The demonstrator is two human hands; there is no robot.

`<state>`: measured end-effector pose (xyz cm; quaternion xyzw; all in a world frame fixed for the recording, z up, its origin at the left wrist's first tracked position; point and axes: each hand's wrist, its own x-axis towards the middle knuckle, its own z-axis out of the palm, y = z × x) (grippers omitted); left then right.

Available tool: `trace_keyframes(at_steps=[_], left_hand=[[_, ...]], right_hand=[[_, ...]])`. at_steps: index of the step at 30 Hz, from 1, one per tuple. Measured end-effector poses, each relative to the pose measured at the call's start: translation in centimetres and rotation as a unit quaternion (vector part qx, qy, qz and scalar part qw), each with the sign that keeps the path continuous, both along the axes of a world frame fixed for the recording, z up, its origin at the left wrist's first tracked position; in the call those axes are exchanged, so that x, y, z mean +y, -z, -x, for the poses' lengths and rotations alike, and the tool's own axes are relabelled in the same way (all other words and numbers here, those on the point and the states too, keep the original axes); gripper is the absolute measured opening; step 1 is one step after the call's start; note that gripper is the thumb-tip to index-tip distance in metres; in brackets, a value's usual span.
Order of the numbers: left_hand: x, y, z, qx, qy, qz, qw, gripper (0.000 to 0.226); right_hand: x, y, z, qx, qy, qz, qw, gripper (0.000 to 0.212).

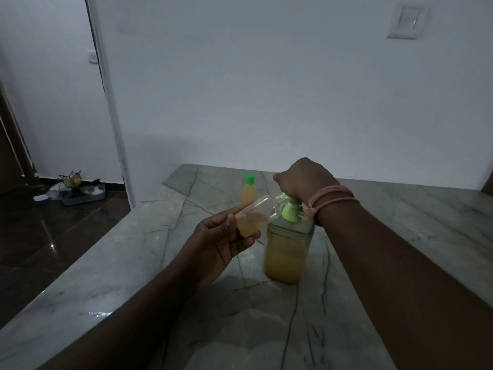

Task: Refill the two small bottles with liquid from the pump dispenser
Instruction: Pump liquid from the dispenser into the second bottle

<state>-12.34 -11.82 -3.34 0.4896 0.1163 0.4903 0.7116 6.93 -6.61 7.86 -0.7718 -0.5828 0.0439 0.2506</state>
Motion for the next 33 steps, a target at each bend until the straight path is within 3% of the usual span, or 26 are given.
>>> trace_keyframes(at_steps=[6,11,19,25,28,33], left_hand=[[-0.2,-0.2,-0.1,0.007,-0.002,-0.002,1.000,0.068],[-0.1,-0.1,0.0,0.000,-0.006,0.006,1.000,0.065],[-0.7,-0.3,-0.1,0.007,-0.009,-0.005,1.000,0.067],[0.1,0.1,0.1,0.012,-0.010,0.002,1.000,0.049],[0.0,0.1,0.0,0.005,-0.013,0.008,1.000,0.059],[0.0,0.1,0.0,0.013,-0.012,0.000,1.000,0.048]], right_hand=[[-0.4,-0.9,0.2,-0.080,-0.003,-0.041,0.996,0.034],[-0.2,0.0,0.0,0.013,-0.001,-0.018,1.000,0.026],[-1.1,-1.0,0.4,-0.066,-0.003,-0.031,0.997,0.036],[-0.3,0.0,0.1,-0.001,-0.007,-0.023,1.000,0.027],[-0.5,-0.2,0.1,-0.012,-0.014,-0.017,1.000,0.024],[-0.4,-1.0,0.3,-0.054,-0.019,-0.031,0.998,0.026]])
